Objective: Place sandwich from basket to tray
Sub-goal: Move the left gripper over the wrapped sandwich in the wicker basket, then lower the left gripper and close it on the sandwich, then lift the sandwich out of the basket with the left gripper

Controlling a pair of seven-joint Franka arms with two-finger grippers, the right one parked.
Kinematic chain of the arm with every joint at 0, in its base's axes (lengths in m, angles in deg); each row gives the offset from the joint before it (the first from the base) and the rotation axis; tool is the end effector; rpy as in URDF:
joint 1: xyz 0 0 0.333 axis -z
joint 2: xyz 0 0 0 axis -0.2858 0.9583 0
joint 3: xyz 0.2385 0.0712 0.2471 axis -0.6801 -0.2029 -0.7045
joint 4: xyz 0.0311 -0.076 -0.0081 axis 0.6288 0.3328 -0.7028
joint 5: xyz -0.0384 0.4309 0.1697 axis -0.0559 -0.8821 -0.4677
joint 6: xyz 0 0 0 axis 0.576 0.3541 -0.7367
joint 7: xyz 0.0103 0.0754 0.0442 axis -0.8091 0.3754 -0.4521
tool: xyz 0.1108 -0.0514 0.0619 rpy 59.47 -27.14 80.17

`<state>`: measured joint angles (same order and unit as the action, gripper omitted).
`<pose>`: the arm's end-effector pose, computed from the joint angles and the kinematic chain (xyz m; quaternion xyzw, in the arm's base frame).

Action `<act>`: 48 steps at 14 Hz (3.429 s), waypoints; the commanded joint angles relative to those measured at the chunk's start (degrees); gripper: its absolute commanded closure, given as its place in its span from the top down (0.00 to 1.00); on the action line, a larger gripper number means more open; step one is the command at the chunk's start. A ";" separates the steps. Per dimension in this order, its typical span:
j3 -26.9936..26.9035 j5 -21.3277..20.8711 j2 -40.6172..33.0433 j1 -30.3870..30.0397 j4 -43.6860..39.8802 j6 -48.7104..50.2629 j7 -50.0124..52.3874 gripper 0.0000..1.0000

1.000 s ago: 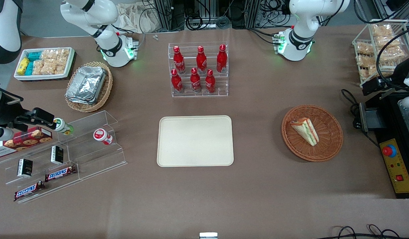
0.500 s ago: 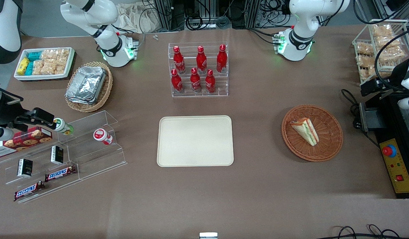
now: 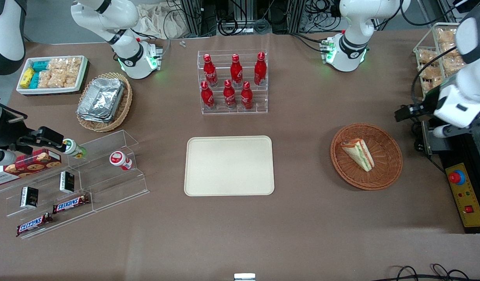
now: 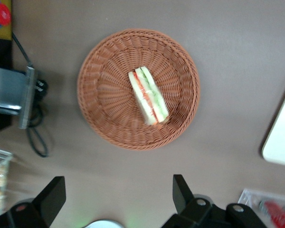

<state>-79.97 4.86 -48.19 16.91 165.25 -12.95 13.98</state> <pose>0.5978 -0.0268 0.4993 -0.9892 -0.1340 0.0591 0.0021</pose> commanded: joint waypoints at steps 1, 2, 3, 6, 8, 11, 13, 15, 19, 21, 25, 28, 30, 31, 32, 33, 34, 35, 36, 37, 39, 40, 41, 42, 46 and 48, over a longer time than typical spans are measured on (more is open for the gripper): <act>1.40 0.95 -2.57 0.75 9.64 -9.40 10.12 1.00; 1.57 3.04 -2.39 0.75 12.10 -12.82 12.15 1.00; 1.58 4.80 -2.13 0.75 14.65 -17.04 14.09 1.00; 1.75 5.52 1.99 0.75 16.69 -23.75 21.48 1.00; 1.75 5.44 3.14 0.75 19.06 -26.99 23.24 1.00; 1.75 5.35 6.57 0.84 20.65 -32.18 25.61 1.00; 1.75 5.35 7.63 1.19 21.52 -34.21 26.15 1.00; 1.75 5.44 9.38 1.19 24.68 -40.33 26.32 1.00; 1.75 5.44 11.67 1.19 25.92 -44.15 28.00 0.98; 1.75 5.44 11.94 1.19 25.92 -44.50 28.26 0.76; 1.66 5.26 12.20 1.19 25.49 -44.41 28.79 0.00; 1.75 4.82 9.85 1.37 25.22 -41.97 29.75 0.00; 1.66 4.73 4.93 1.20 21.99 -31.55 29.41 0.00; 1.66 4.73 3.69 1.11 18.40 -25.23 29.23 0.00; 1.58 4.65 3.42 1.02 13.67 -18.55 29.23 0.00; 1.58 3.69 3.59 1.02 8.75 -12.39 29.31 0.00; 1.49 2.63 3.76 0.93 4.09 -6.68 28.97 0.00; 1.49 2.54 4.03 0.76 -0.05 -2.36 28.79 0.00; 1.49 2.54 4.38 0.75 -3.31 0.47 28.00 0.00; 1.49 2.62 4.55 0.75 -5.34 2.76 26.60 0.00; 1.58 2.71 5.26 0.84 -7.46 3.93 24.40 0.00; 1.66 2.80 5.43 1.02 -8.26 4.71 21.78 0.00; 1.93 2.80 6.13 1.45 -9.31 6.11 18.80 0.00; 3.15 2.80 7.18 2.24 -10.89 7.87 17.38 0.00; 9.64 3.24 11.75 2.95 -16.25 9.29 18.15 0.00; 13.42 3.06 12.81 2.95 -17.49 9.20 18.15 0.00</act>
<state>-69.04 8.36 -37.68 19.58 151.69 -5.98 32.25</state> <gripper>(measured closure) 0.859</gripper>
